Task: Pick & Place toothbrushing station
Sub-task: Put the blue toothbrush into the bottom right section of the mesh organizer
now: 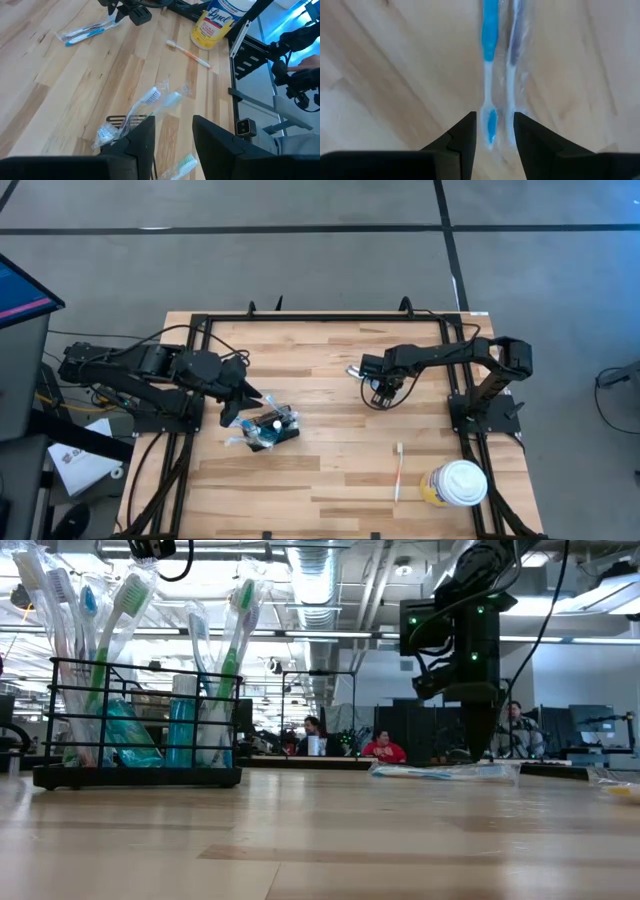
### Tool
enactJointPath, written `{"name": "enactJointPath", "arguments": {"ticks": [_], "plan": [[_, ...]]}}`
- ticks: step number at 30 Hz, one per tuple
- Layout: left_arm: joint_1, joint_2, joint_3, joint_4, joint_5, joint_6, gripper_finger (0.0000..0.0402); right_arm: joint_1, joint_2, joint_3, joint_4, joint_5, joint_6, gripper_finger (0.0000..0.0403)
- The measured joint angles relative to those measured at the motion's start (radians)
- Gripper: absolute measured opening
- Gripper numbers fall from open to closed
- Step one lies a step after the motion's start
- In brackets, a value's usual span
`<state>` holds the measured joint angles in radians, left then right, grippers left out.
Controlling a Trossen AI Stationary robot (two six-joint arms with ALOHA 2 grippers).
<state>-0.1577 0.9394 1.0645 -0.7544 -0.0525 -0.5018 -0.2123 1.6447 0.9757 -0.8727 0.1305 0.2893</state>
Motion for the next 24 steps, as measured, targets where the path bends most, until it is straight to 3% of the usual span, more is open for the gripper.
{"name": "enactJointPath", "arguments": {"ticks": [5,18,24], "plan": [[0.0,0.0,0.0,0.0,0.0,0.0,0.0127,0.0,0.003,0.0,0.002,0.001,0.0,0.0121],[0.0,0.0,0.0,0.0,0.0,0.0,0.0127,0.003,0.151,0.007,-0.018,0.0,-0.002,0.012],[0.0,0.0,0.0,0.0,0.0,0.0,0.0127,0.008,0.153,0.004,-0.018,-0.002,-0.008,0.009]]}}
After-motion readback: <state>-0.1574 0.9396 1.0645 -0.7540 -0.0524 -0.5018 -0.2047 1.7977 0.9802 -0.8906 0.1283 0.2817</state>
